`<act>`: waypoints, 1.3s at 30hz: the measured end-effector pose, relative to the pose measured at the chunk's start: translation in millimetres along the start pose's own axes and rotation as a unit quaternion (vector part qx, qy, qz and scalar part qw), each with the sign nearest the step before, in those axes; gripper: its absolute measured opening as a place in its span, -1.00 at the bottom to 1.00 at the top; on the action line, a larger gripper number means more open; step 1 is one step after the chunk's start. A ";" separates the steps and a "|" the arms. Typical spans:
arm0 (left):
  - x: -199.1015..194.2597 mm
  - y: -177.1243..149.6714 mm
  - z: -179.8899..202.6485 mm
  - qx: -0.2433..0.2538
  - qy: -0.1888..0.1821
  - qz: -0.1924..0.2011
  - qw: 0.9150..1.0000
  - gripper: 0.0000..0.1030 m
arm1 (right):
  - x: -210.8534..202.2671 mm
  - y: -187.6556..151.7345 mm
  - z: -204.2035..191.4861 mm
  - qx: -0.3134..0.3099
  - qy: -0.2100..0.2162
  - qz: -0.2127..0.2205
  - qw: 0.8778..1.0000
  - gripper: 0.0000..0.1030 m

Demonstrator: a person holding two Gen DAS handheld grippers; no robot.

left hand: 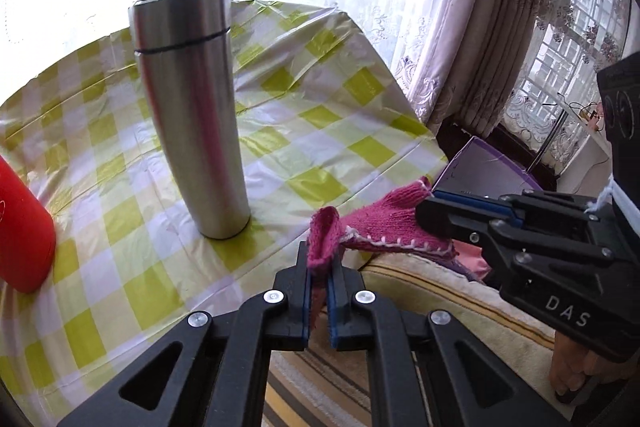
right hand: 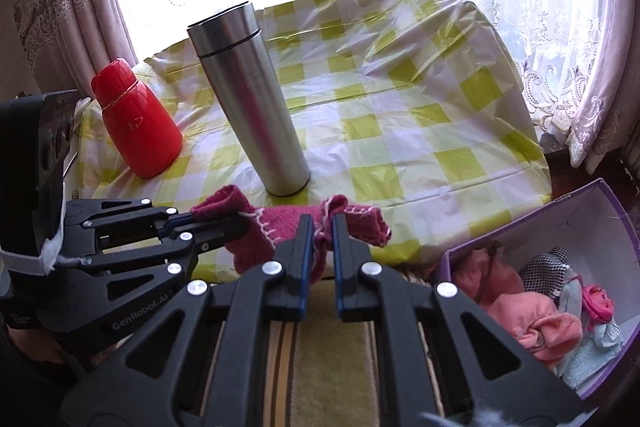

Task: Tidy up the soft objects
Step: 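Carry the magenta glove with both tools into the purple box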

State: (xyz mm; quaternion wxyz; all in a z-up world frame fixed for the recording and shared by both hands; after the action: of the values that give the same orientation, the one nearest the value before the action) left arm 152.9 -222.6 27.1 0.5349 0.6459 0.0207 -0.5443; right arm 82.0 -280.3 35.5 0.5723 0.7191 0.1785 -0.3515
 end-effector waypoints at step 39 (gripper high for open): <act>40.5 68.4 181.9 0.063 -0.139 0.019 0.988 -0.88 | -102.9 -7.2 176.9 0.087 -0.158 0.045 0.983 -0.77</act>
State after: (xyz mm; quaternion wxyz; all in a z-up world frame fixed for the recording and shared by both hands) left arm 87.1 -404.2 73.4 0.5007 0.5968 -0.1005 -0.6190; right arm -46.9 -431.0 86.2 0.5439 0.7088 0.0228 -0.4486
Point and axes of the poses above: each gripper's, at about its wrist camera, not at the fingertips, and x roughly the way its jaws point, z to its right, y to its top, the point moved 3 cm from there along x, roughly the way its jaws point, and after that the axes turned 5 degrees about -y, right-handed, at the moved point
